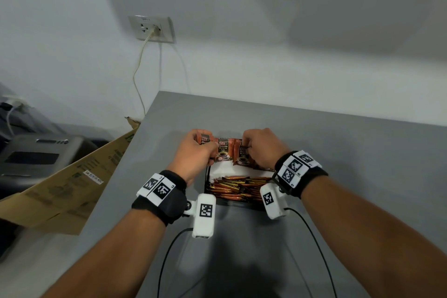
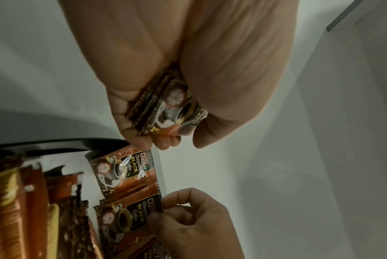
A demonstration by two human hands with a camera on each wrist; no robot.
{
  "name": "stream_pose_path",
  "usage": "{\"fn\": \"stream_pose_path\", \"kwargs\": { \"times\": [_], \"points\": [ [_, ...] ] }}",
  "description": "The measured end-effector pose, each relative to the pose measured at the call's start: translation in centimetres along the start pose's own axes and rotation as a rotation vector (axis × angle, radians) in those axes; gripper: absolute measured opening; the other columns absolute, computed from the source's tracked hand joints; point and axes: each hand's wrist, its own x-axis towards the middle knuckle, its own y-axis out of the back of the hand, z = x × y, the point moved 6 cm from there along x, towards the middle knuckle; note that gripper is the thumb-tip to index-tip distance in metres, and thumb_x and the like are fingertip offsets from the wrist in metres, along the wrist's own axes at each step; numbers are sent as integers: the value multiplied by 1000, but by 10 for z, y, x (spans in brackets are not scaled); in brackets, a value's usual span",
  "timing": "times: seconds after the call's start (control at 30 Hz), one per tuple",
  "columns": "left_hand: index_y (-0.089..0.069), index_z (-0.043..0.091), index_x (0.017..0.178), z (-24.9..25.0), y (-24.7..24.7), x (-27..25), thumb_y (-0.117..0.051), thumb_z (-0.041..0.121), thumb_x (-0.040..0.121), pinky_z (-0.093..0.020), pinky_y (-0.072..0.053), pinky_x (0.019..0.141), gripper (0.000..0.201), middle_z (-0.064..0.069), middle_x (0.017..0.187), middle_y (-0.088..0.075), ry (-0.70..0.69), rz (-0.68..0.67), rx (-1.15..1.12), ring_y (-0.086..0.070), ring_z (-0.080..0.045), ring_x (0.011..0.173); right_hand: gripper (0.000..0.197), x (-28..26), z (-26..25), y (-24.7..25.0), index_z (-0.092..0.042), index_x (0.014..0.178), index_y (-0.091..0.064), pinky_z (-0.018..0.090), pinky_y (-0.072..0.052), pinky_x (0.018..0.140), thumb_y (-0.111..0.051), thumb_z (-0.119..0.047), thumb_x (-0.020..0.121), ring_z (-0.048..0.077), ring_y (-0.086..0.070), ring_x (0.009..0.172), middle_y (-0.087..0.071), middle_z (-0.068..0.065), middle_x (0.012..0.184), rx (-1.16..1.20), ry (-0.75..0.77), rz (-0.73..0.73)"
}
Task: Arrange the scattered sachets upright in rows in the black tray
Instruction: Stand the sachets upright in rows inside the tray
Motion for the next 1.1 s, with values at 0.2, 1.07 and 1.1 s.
{"fn": "stream_pose_path", "kwargs": {
  "times": [0.2, 1.07, 1.1],
  "points": [
    [-56, 17, 114, -2, -3, 1, -62, 4, 92, -29, -55, 64, 25, -9, 94, -68, 12, -5, -3, -64, -11, 67, 20, 2, -4, 3, -18, 96, -64, 39, -56, 79, -52, -2, 93, 23, -59, 88, -61, 3, 102, -61, 14, 9],
    [-56, 6, 117, 19, -16, -1, -69, -22, 76, -37, -60, 73, 50, -20, 102, -66, -99, -143, -149, -69, -25, 83, 14, -6, -50, 71, -21, 97, -73, 32, -57, 80, -76, -20, 84, 11, -70, 81, -74, -5, 88, 372, 200, -54],
    [-57, 7, 115, 18, -14, 0, -69, -22, 76, -40, -59, 76, 50, -20, 102, -67, -94, -150, -152, -68, -27, 85, 16, -5, -53, 69, -21, 100, -72, 31, -57, 79, -76, -20, 84, 12, -70, 82, -74, -4, 89, 384, 205, -71]
  ]
}}
